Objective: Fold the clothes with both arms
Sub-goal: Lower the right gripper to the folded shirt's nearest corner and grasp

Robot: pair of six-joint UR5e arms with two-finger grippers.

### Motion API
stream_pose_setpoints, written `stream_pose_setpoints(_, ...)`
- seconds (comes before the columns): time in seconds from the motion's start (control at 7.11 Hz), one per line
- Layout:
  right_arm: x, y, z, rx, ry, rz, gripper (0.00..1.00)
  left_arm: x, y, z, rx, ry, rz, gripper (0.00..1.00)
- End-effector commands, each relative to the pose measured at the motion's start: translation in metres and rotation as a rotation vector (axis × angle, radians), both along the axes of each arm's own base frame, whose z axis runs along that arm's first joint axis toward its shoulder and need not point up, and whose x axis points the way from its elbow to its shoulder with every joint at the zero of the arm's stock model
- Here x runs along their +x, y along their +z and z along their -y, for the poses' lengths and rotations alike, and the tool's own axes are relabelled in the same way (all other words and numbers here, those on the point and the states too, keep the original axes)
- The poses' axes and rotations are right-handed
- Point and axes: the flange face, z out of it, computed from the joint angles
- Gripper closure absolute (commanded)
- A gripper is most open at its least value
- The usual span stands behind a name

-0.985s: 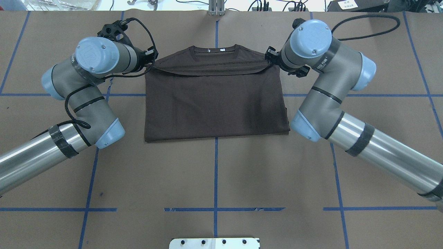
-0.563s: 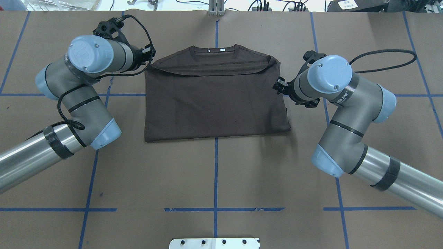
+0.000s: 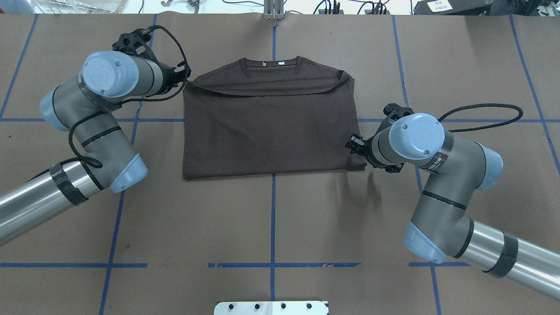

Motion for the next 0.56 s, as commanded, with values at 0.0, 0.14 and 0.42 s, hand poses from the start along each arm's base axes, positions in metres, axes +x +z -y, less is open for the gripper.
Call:
stream_pose_setpoints(0.0, -0.0058, 0.0019, -0.0049, -0.005, -0.008, -0.002, 0.45, 0.0006, 0.0020, -0.0006, -0.003, 0.000, 0.002, 0.61)
stream_pose_setpoints(0.14, -0.0090, 0.0056, -0.0062, -0.008, -0.011, -0.009, 0.49, 0.0006, 0.0020, -0.0006, -0.002, 0.001, 0.003, 0.61)
stream_pose_setpoints(0.42, -0.0137, 0.0045, -0.0101, -0.007, -0.020, -0.007, 0.49, 0.0006, 0.0039, -0.0006, 0.000, 0.004, 0.008, 0.62)
